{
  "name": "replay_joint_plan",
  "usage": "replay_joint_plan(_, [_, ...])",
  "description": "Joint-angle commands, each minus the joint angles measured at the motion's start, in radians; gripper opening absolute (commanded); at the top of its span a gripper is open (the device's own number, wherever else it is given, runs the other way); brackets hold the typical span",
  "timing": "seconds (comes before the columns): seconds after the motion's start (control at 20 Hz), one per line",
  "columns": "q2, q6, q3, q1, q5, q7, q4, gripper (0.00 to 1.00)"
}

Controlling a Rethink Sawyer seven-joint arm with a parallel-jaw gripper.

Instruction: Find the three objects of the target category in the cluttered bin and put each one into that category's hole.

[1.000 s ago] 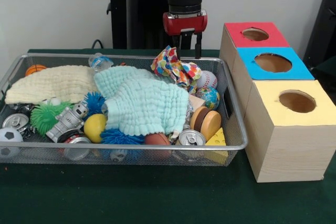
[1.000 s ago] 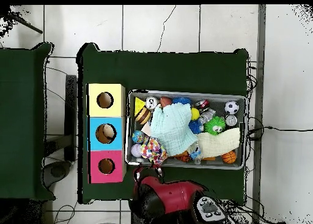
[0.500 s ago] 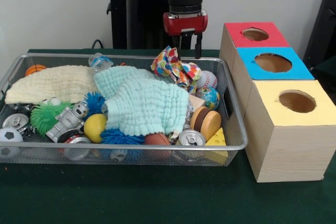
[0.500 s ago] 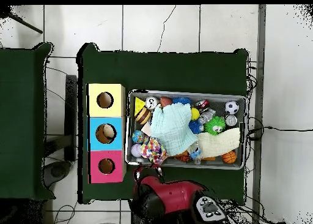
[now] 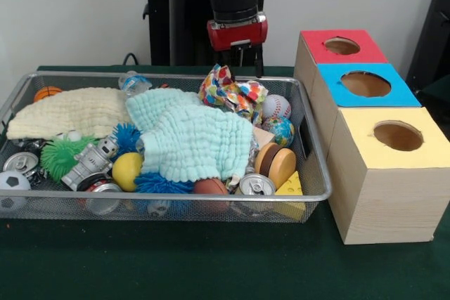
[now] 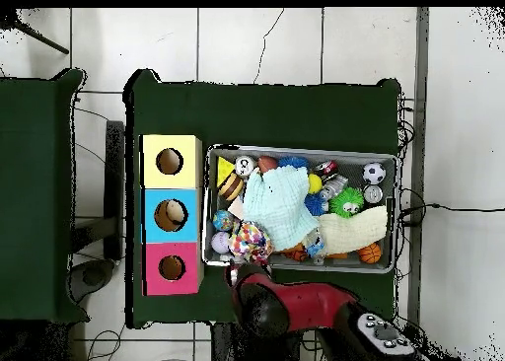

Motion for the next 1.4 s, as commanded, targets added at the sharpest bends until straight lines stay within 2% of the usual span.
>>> replay_joint_plan(0.05, [-0.135,0.344,0.324,-0.22,0.127,-0.049,-0.059,1.0])
replay_joint_plan(0.15, [-0.168,0.388,0.322,-0.213,0.134,-0.06,-0.066,1.0])
replay_joint_plan(0.2, [-0.164,0.382,0.287,-0.185,0.116,-0.05,-0.089,1.0])
replay_joint_plan(0.4, [-0.063,0.311,0.152,-0.082,-0.027,-0.019,-0.232,1.0])
replay_joint_plan(0.65, [0.059,0.233,0.024,-0.004,-0.163,-0.004,-0.43,1.0])
replay_joint_plan(0.8, [0.096,0.212,0.002,0.009,-0.216,-0.008,-0.487,1.0])
replay_joint_plan(1.0, [0.122,0.157,0.013,0.015,-0.225,0.037,-0.491,1.0])
replay_joint_plan(1.05, [0.128,0.139,0.045,-0.006,-0.235,0.032,-0.48,0.0])
replay_joint_plan(1.2, [0.129,0.118,0.049,-0.013,-0.246,0.03,-0.473,0.0])
replay_joint_plan(1.3, [0.13,0.149,0.067,-0.036,-0.243,0.006,-0.459,0.0])
replay_joint_plan(1.4, [0.112,0.198,0.096,-0.065,-0.261,-0.06,-0.447,0.0])
